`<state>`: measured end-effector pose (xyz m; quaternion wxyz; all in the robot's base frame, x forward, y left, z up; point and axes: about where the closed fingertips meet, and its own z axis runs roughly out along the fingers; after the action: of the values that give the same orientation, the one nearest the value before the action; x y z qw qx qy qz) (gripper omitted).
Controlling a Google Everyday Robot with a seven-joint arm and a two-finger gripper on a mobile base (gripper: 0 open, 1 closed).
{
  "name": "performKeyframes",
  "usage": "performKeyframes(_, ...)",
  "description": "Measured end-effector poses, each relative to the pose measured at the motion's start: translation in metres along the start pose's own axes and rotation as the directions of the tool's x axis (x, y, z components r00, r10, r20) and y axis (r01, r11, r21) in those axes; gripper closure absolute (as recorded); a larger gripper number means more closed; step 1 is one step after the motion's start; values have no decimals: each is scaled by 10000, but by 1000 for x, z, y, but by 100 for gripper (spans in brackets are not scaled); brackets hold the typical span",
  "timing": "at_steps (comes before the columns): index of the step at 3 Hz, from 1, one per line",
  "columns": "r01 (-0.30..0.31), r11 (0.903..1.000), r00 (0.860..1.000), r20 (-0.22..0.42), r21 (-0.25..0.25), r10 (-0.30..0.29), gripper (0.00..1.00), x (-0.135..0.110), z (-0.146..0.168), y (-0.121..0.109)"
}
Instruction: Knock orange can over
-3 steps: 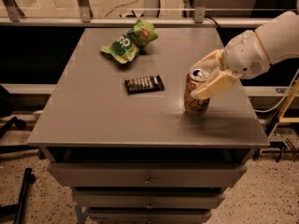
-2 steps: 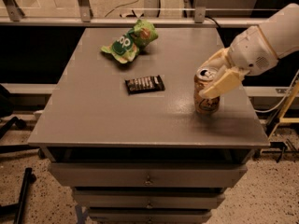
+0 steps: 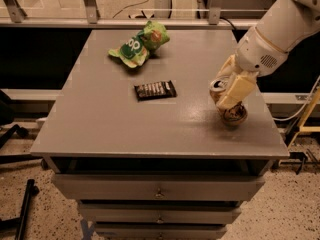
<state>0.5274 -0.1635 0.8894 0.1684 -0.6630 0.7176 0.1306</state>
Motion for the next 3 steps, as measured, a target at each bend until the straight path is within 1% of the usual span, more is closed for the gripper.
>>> performKeyframes(2,5,10000,10000,-66,-16,-5,100,-2,-4,0)
performKeyframes(3,185,9997,9994,-294,-158,-189,100,-9,7,-4)
